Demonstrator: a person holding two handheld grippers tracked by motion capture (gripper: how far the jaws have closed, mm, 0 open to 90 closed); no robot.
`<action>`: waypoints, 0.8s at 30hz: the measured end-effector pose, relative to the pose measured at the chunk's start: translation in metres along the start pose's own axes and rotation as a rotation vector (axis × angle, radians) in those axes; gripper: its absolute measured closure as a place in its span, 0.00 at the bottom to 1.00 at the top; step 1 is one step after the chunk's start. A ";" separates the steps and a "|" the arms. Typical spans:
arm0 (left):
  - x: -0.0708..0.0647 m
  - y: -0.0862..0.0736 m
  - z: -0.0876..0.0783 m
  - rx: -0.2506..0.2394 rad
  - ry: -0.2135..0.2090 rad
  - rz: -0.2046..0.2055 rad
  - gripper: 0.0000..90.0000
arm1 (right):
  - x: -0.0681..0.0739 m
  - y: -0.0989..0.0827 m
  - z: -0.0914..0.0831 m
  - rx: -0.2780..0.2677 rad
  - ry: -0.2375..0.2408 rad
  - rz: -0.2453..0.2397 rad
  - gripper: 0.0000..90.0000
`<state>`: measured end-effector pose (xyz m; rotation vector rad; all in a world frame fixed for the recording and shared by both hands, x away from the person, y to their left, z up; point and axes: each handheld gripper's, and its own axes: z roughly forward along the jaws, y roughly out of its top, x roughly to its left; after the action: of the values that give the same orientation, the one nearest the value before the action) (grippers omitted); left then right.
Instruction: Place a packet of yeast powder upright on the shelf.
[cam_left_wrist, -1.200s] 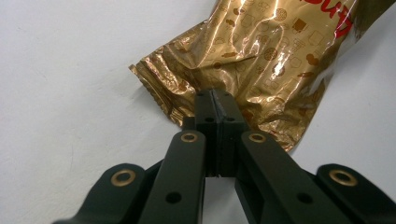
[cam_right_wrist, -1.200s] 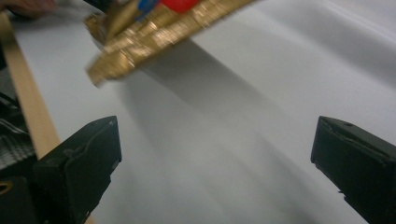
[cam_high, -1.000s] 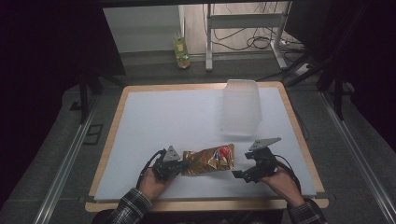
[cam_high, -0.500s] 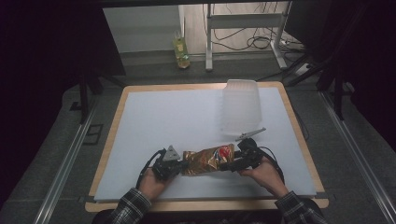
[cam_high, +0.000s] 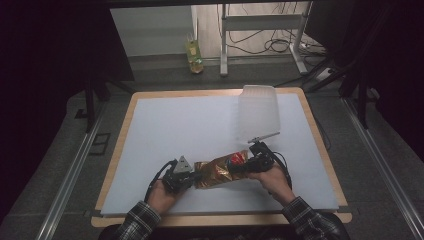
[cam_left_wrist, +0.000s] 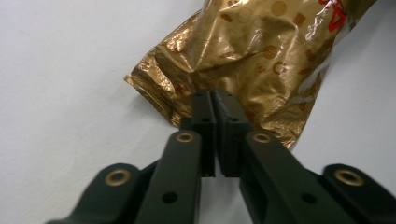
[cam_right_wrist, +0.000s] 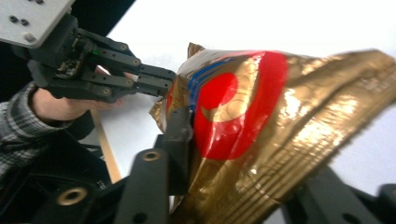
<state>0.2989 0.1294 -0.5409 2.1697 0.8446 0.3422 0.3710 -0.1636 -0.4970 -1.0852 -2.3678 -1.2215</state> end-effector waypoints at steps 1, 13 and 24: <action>0.000 0.000 -0.002 -0.007 0.001 -0.001 0.92 | 0.001 0.000 -0.001 -0.002 0.008 -0.003 0.78; 0.002 -0.001 -0.015 -0.088 0.006 -0.013 0.76 | 0.013 0.012 -0.013 0.000 -0.002 -0.091 0.83; 0.010 -0.005 -0.020 -0.118 0.035 -0.048 0.52 | 0.018 0.022 -0.025 -0.002 -0.038 -0.163 0.83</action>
<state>0.2944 0.1500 -0.5310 2.0368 0.8727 0.3964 0.3718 -0.1663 -0.4596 -0.9387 -2.5268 -1.2672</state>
